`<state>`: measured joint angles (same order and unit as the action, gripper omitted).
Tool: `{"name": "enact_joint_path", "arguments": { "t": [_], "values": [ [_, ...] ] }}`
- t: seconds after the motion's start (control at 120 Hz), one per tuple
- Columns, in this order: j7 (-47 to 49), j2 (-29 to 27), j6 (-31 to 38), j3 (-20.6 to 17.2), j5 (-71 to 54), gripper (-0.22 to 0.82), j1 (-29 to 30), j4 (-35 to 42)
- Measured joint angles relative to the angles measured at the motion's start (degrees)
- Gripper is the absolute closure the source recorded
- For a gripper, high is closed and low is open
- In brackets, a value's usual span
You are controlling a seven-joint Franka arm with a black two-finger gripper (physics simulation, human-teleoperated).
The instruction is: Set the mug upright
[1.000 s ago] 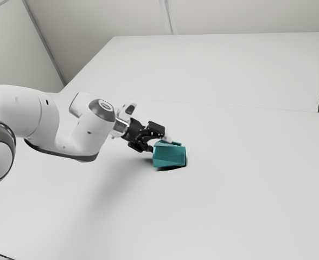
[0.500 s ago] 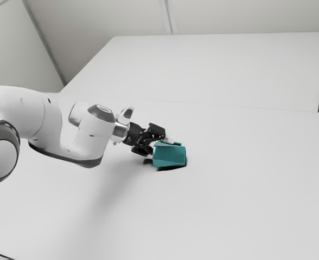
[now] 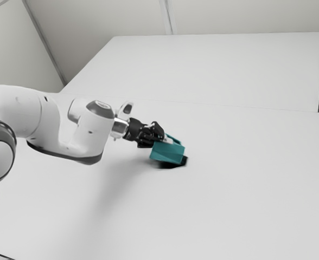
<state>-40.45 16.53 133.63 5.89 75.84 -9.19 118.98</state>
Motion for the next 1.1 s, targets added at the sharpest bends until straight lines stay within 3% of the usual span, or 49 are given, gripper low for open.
{"name": "enact_joint_path", "arguments": {
  "t": [0.4,0.733,1.1],
  "values": [
    [1.06,-6.26,0.40,-0.09,-4.49,0.77,-0.97,-0.15],
    [13.80,-6.87,-0.11,-0.49,-37.09,0.78,-0.92,-4.58],
    [29.61,-0.62,-6.52,-0.62,-66.26,0.78,-2.01,-12.66]
  ]
}}
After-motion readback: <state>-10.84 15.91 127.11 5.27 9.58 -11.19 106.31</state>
